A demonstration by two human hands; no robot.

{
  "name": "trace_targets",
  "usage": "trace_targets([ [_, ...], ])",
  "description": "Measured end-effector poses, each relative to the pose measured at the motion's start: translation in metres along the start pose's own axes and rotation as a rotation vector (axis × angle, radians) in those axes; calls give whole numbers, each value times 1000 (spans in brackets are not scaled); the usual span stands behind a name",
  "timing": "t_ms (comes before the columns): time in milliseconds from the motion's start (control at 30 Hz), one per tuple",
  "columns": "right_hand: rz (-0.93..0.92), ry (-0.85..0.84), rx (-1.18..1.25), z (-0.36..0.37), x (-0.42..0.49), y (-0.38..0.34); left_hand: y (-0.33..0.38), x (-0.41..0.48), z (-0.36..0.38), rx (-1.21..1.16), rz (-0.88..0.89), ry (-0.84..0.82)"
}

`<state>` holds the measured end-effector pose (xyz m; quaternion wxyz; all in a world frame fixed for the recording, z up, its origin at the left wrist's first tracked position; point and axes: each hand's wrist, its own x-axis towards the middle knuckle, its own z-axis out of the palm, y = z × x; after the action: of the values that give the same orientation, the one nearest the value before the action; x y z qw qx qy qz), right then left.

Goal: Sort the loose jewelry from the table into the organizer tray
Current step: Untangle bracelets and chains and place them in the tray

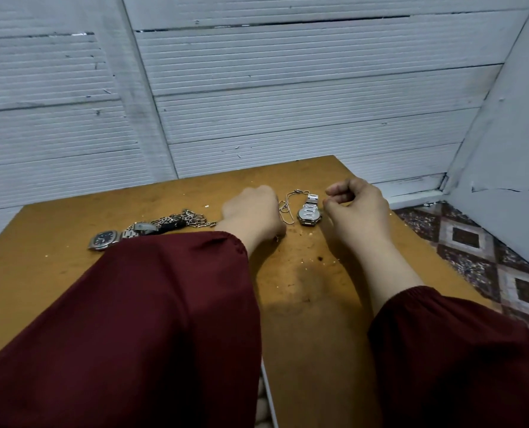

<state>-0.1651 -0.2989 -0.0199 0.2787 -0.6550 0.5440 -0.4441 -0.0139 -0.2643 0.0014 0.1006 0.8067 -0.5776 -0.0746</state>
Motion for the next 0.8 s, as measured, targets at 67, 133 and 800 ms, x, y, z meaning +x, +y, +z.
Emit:
trace_targets([
  [67,0,-1,-6,0,0,0,3,-1,-2,28,-13,-10],
  [133,-8,-4,-10,0,-1,-1,3,-2,-3,20,-24,-26],
  [800,-233,-199,-17,31,-22,-19,-53,-20,-58,-756,-55,102],
])
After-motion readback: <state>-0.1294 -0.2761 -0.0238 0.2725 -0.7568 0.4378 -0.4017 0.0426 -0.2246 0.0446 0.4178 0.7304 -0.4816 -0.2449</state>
